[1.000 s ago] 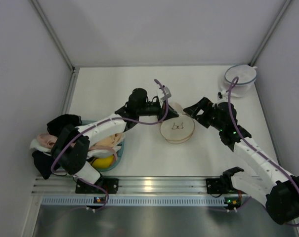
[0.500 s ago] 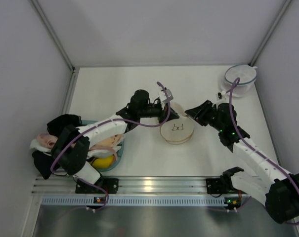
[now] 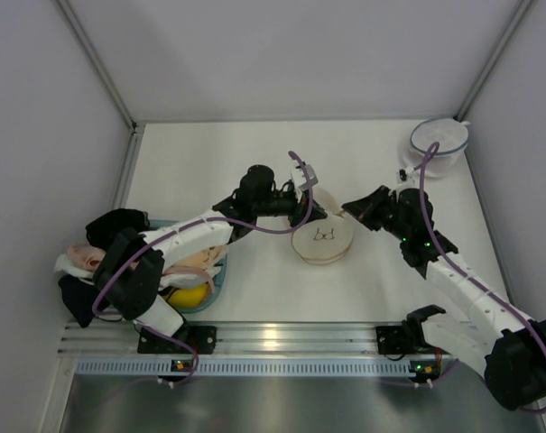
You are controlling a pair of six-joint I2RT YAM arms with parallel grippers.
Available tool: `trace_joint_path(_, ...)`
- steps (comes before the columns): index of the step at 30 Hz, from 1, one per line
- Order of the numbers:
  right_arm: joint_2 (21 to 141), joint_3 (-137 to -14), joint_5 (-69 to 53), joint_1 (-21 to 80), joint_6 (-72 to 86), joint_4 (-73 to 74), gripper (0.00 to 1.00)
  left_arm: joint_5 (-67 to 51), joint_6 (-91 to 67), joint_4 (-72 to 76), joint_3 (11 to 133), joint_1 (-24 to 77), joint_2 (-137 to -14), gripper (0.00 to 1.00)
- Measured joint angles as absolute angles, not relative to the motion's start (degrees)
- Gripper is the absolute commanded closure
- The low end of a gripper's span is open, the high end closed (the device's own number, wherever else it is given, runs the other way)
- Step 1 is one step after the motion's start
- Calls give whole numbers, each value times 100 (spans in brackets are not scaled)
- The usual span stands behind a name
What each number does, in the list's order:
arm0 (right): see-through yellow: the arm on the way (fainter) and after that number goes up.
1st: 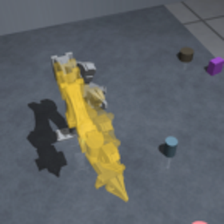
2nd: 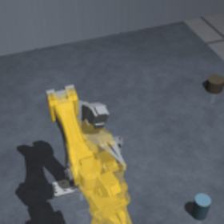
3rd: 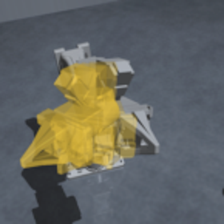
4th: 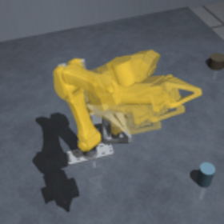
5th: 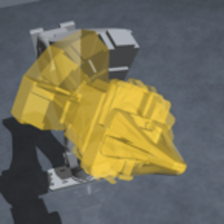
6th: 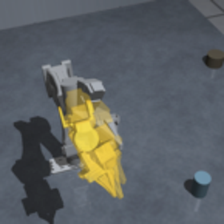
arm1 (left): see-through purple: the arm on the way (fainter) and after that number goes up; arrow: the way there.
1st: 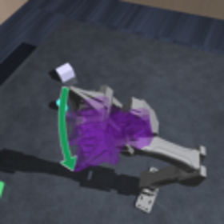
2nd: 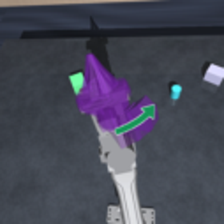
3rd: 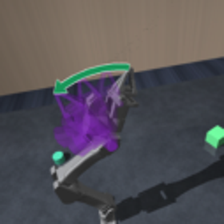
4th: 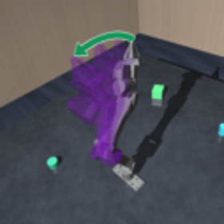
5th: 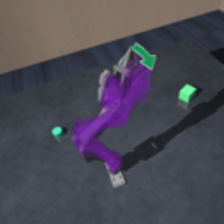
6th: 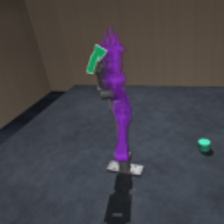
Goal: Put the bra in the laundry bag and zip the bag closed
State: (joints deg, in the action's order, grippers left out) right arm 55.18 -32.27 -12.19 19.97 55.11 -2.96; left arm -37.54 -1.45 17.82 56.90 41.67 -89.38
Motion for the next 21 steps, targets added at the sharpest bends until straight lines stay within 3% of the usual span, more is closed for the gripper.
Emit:
trace_joint_path(4, 5428, -3242, -1177, 1997, 5433, -202, 100, -3667, -56, 1754, 5690, 4180, -8938, 100)
trace_joint_path(7, 5400, -3271, -1190, 1997, 5428, -189, 79, -3607, 3, 1723, 5690, 4191, -8938, 100)
trace_joint_path(8, 5400, -3273, -1208, 1997, 5428, -189, 66, -3592, 16, 1719, 5690, 4193, -8938, 100)
trace_joint_path(11, 5400, -3269, -1247, 1997, 5474, -165, 54, -3548, 34, 1699, 5690, 4211, -8938, 100)
trace_joint_path(17, 5402, -3253, -1339, 1997, 5579, -163, 41, -3498, 64, 1684, 5690, 4246, -8938, 100)
trace_joint_path(21, 5406, -3251, -1363, 1997, 5616, -163, 41, -3483, 80, 1678, 5690, 4254, -8938, 100)
